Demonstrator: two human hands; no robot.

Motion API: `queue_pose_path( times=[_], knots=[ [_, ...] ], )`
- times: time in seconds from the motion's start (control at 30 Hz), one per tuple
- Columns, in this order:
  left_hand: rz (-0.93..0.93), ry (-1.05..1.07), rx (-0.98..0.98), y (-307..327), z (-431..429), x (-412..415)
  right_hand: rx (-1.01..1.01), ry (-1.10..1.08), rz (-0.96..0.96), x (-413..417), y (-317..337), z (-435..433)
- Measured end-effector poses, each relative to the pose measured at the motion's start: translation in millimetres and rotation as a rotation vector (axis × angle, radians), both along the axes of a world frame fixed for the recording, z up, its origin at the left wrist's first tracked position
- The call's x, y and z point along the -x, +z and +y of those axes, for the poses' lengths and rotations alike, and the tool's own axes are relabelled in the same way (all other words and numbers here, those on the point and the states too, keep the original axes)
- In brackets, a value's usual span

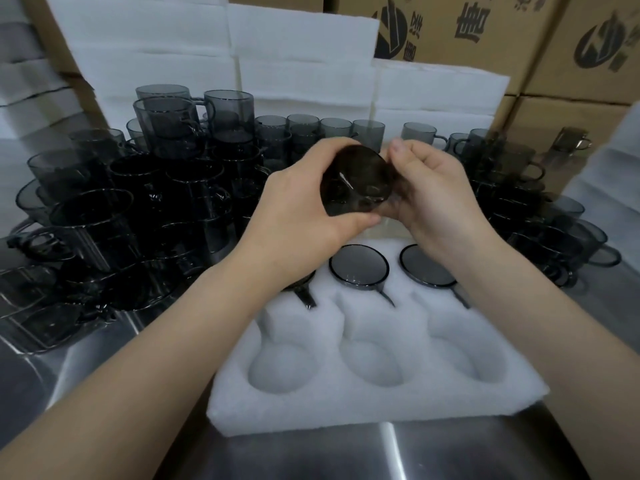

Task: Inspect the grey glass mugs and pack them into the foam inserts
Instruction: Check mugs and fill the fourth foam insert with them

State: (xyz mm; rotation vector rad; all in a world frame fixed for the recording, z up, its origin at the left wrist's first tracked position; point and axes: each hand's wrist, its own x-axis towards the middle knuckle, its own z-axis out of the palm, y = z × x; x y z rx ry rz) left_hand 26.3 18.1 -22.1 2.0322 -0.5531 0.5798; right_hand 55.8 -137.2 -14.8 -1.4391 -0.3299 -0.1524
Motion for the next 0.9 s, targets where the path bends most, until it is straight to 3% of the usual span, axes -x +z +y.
queue_pose_path(
  times=[0.13, 0.3, 0.37, 0.5, 0.77, 0.9],
  knots=[
    [-0.008, -0.032, 0.009, 0.4, -0.3, 1.9, -0.007, 0.124, 0.06, -1.6, 0.0, -0.8],
    [0.07, -0.034, 0.066, 0.3, 1.9, 0.0, 0.335, 0.116, 0.069, -5.3, -5.6, 4.5],
    [0.095, -0.031, 0.09, 1.0, 2.1, 0.0, 0.363, 0.103, 0.026, -5.9, -7.3, 5.1],
    [0.117, -0.035, 0.163, 2.4, 2.7, 1.3, 0.228, 0.152, -0.002, -7.4, -8.0, 1.6],
    [0.463, -0.306, 0.637, 5.2, 11.3, -4.4, -0.045, 0.476, 0.137, -1.0, -1.8, -4.0],
    [0.573, -0.398, 0.68, 5.2, 17.1, -7.4, -0.051, 0.561, 0.09, -0.2, -1.1, -7.5]
  ],
)
